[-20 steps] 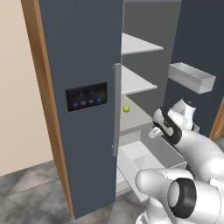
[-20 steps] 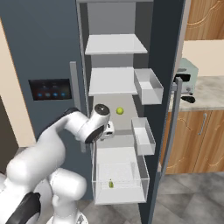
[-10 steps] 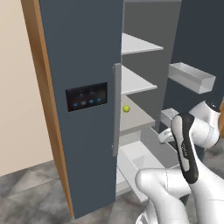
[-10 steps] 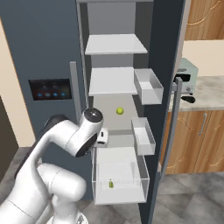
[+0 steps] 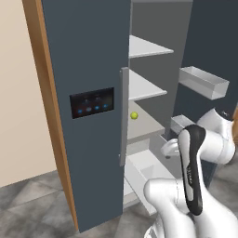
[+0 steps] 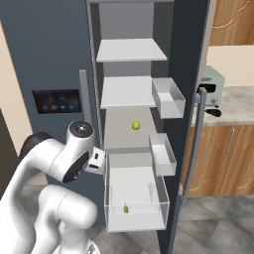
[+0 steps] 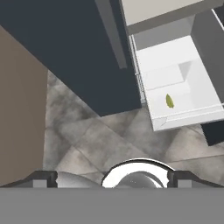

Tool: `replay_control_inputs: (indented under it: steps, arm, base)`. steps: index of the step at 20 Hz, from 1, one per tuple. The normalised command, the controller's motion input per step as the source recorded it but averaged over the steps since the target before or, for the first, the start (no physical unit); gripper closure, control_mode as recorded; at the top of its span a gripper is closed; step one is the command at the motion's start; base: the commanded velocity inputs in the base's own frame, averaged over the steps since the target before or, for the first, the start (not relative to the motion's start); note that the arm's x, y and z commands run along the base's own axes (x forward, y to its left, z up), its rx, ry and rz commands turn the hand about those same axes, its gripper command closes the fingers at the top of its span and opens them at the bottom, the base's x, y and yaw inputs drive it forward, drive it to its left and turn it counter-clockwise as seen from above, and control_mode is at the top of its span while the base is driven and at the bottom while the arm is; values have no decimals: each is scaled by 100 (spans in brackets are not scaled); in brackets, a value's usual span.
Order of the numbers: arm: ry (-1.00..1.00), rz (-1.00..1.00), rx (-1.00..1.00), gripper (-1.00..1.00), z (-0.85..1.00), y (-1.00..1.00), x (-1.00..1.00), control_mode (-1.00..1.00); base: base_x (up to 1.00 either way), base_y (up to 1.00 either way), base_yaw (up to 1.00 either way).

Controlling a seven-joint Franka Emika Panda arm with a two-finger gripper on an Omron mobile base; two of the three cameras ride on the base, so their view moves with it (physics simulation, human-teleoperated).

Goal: Place the eggplant and lemon wedge inside the fridge drawer. Close the drawer after placing the vegetables.

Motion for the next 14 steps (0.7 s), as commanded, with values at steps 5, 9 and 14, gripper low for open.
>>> replay_control_inputs:
  steps: [5, 9, 14]
  arm:
    - [0, 0, -3, -100, 0, 16, -1, -100]
    - [-17, -5, 4, -100, 0, -12, -54, -100]
    - [-4, -6, 3, -100, 0, -10, -15, 100]
  base:
    - [0, 0, 0]
    - [0, 0, 0]
    - [-61, -49, -36]
